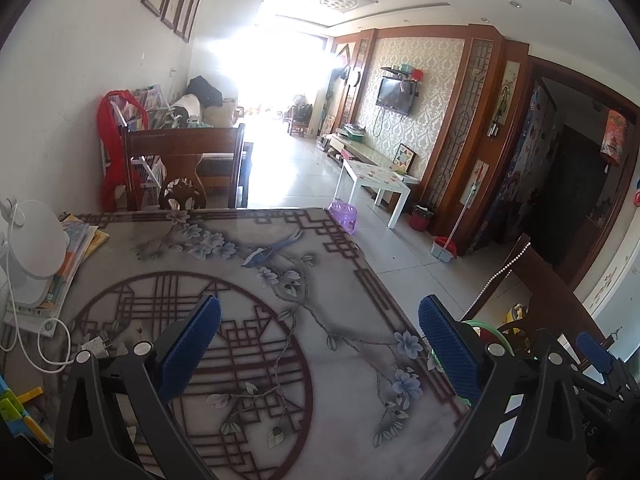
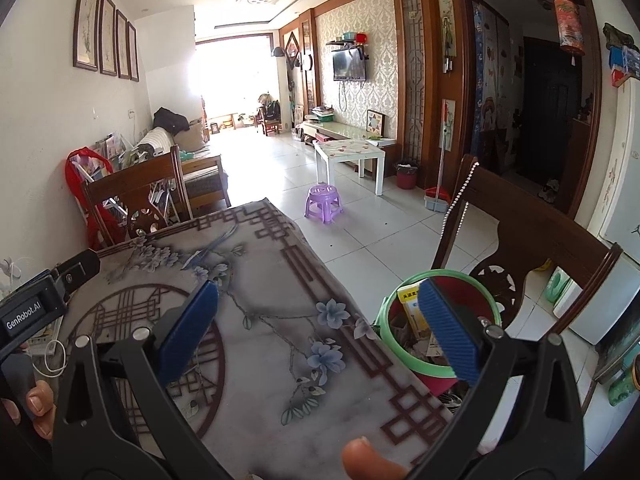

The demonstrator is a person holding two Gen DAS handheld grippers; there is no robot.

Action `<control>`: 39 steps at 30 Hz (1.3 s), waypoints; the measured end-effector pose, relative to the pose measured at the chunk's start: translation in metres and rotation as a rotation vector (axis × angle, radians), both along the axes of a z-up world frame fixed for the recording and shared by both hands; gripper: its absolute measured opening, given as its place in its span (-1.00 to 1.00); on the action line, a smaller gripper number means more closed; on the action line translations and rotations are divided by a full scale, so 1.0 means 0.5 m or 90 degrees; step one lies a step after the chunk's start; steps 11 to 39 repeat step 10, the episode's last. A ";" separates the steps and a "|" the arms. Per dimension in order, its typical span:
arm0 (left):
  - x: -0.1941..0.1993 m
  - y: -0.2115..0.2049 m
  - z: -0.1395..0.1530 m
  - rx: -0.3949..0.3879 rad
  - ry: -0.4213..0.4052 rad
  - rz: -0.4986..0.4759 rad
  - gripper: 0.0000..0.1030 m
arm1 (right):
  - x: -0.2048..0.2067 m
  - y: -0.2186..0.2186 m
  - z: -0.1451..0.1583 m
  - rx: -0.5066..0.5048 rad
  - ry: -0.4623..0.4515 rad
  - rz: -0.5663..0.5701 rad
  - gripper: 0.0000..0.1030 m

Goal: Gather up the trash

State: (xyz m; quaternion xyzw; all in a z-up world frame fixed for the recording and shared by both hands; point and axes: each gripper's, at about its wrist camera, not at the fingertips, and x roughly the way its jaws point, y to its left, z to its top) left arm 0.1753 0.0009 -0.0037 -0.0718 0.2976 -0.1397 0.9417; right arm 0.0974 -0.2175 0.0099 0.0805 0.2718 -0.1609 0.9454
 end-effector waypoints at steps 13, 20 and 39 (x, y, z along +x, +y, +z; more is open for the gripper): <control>0.080 0.094 -0.325 0.149 0.153 0.094 0.85 | 0.115 0.059 -0.257 0.028 0.176 0.065 0.91; 0.080 0.094 -0.325 0.149 0.153 0.094 0.85 | 0.115 0.059 -0.257 0.028 0.176 0.065 0.91; 0.080 0.094 -0.325 0.149 0.153 0.094 0.85 | 0.115 0.059 -0.257 0.028 0.176 0.065 0.91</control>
